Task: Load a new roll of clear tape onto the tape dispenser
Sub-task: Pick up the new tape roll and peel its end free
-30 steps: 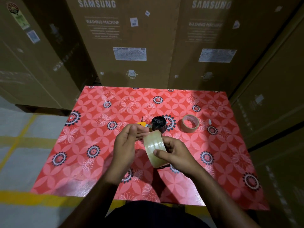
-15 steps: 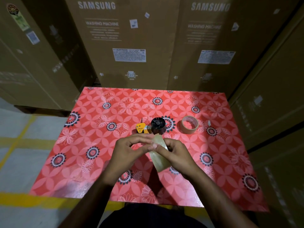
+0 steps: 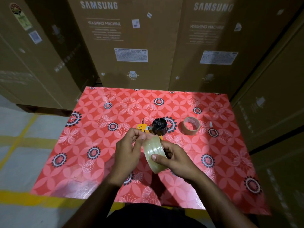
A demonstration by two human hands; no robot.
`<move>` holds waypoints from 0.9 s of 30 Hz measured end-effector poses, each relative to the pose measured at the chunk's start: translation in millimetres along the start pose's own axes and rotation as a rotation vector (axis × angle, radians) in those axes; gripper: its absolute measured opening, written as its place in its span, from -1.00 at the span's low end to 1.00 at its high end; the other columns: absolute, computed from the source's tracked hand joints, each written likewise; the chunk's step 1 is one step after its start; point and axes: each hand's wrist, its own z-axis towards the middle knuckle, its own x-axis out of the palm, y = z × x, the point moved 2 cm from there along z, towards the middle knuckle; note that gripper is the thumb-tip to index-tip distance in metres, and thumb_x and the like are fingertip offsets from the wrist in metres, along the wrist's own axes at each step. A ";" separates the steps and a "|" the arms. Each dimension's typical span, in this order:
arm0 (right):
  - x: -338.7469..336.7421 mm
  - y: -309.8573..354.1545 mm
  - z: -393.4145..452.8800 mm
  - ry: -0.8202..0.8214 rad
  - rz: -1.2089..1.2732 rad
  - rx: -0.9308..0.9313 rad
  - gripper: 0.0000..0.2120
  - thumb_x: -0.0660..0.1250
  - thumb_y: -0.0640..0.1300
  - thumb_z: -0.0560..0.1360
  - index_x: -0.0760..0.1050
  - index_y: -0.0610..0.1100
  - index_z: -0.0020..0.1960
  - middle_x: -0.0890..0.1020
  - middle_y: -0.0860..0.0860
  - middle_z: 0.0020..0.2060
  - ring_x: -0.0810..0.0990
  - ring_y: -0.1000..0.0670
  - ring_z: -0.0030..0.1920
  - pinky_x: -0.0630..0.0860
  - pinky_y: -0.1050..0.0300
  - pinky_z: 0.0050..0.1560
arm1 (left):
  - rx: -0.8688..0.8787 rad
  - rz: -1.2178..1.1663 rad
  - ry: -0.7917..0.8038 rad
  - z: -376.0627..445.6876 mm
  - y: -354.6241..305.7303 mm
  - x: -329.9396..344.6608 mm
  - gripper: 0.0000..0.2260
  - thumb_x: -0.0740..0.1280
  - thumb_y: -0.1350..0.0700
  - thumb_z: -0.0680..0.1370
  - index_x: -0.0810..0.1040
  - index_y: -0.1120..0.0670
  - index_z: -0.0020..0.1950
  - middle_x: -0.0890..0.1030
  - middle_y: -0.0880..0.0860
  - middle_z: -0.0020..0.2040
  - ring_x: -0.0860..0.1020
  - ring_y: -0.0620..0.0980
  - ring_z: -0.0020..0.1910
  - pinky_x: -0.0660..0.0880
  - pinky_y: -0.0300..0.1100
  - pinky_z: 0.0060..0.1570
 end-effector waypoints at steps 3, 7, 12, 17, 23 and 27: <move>0.2 -0.4 2.5 0.009 0.020 -0.016 -0.76 0.45 -0.07 0.51 0.61 -0.15 0.13 0.69 -0.08 -0.07 0.66 0.01 -0.05 0.55 0.09 -0.03 | -0.032 -0.028 -0.031 0.3 -0.9 1.7 -0.89 0.31 0.16 0.67 0.58 0.03 -0.03 0.75 -0.10 -0.04 0.69 -0.14 0.00 0.57 -0.25 0.00; -3.9 -3.5 8.4 0.035 -0.023 -0.038 -0.63 0.47 0.01 0.47 0.56 -0.25 0.10 0.61 -0.25 -0.10 0.58 -0.06 -0.11 0.47 -0.02 -0.06 | -0.170 -0.122 -0.101 4.0 8.2 4.3 -0.87 0.28 0.04 0.65 0.57 0.03 -0.05 0.75 -0.01 -0.08 0.72 -0.02 -0.05 0.61 0.04 0.09; -7.2 -4.8 10.6 0.040 -0.107 -0.081 -0.55 0.47 0.08 0.44 0.52 -0.27 0.08 0.55 -0.31 -0.08 0.58 -0.14 -0.12 0.52 -0.15 -0.13 | -0.229 -0.197 -0.092 10.2 8.8 5.0 -0.85 0.24 0.16 0.70 0.53 0.07 -0.05 0.75 -0.02 -0.04 0.73 -0.01 -0.05 0.62 0.03 0.11; -15.1 1.2 16.0 0.092 -0.121 -0.079 -0.76 0.47 -0.01 0.48 0.60 -0.12 0.07 0.54 -0.14 -0.20 0.55 0.00 -0.15 0.44 0.00 -0.12 | -0.321 -0.293 -0.139 16.4 13.8 6.7 -0.83 0.22 0.22 0.70 0.53 0.11 -0.06 0.73 0.08 -0.13 0.74 0.06 -0.10 0.64 0.08 0.09; -24.7 1.5 24.1 0.139 -0.204 -0.112 -0.77 0.47 -0.03 0.50 0.54 -0.18 -0.07 0.48 -0.14 -0.23 0.51 -0.13 -0.21 0.37 0.02 -0.12 | -0.381 -0.383 -0.107 25.5 15.0 7.9 -0.82 0.15 0.20 0.73 0.47 0.15 -0.03 0.71 0.17 -0.08 0.74 0.12 -0.07 0.65 -0.04 0.00; -28.9 0.9 26.7 0.206 -0.146 -0.050 -0.67 0.47 -0.05 0.51 0.51 -0.32 -0.02 0.47 -0.27 -0.18 0.51 -0.06 -0.15 0.42 -0.06 -0.12 | -0.438 -0.432 -0.158 30.1 23.3 5.8 -0.83 0.11 0.18 0.75 0.42 0.12 0.01 0.71 0.17 -0.13 0.74 0.15 -0.13 0.67 -0.02 -0.06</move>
